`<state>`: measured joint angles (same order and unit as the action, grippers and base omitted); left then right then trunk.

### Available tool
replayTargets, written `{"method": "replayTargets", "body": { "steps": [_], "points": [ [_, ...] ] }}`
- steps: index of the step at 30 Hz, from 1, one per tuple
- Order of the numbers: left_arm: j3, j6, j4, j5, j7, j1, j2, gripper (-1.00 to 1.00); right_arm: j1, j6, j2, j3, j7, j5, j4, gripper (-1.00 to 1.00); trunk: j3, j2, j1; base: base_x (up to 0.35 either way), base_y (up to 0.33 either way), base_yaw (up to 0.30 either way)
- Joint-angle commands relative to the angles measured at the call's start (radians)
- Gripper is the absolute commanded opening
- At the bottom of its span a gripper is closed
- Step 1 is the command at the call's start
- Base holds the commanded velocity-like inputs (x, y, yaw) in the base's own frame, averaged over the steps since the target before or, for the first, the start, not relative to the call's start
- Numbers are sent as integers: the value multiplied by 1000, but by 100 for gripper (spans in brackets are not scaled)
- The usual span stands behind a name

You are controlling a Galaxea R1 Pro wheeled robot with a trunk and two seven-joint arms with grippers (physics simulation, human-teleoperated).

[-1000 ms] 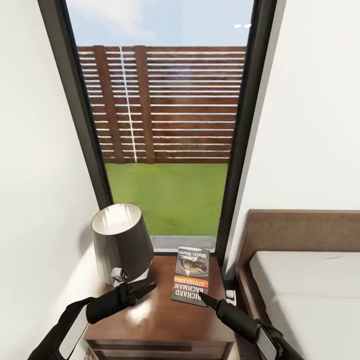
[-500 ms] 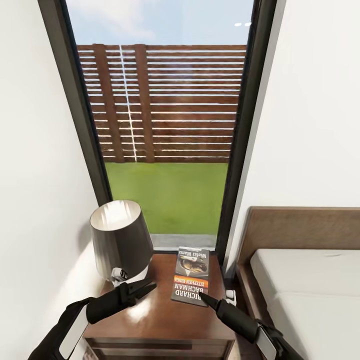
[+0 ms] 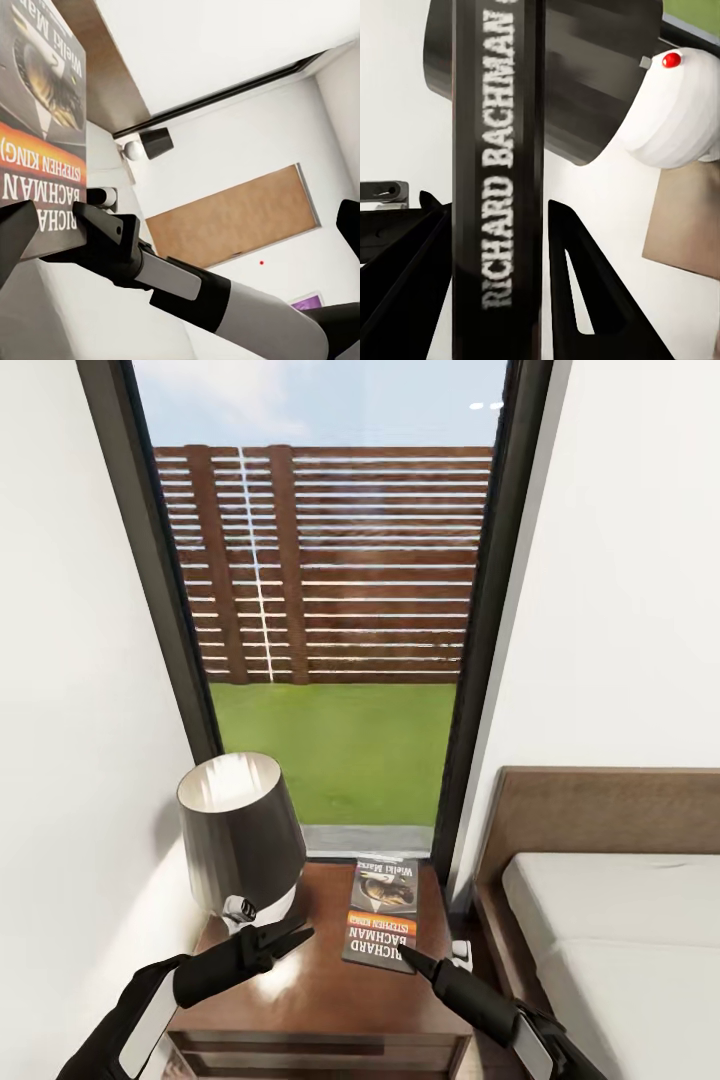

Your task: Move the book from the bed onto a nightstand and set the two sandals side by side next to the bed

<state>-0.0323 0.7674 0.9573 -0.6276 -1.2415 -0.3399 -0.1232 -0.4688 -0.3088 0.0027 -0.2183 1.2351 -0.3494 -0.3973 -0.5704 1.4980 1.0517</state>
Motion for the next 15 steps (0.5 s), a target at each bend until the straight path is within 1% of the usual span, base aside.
{"method": "replayTargets", "body": {
  "steps": [1, 15],
  "points": [
    [-3, 9, 0, -7, 0, -1, -1, 100, -1, -10, 0, -3, 3, -3, 0, -100, -4, 8, 4, 0, 0, 0],
    [-3, 8, -1, -7, 1, -1, -1, 100, -1, -10, 0, -3, 3, -3, 0, -100, -48, 106, 58, 0, 0, 0]
  ]
}}
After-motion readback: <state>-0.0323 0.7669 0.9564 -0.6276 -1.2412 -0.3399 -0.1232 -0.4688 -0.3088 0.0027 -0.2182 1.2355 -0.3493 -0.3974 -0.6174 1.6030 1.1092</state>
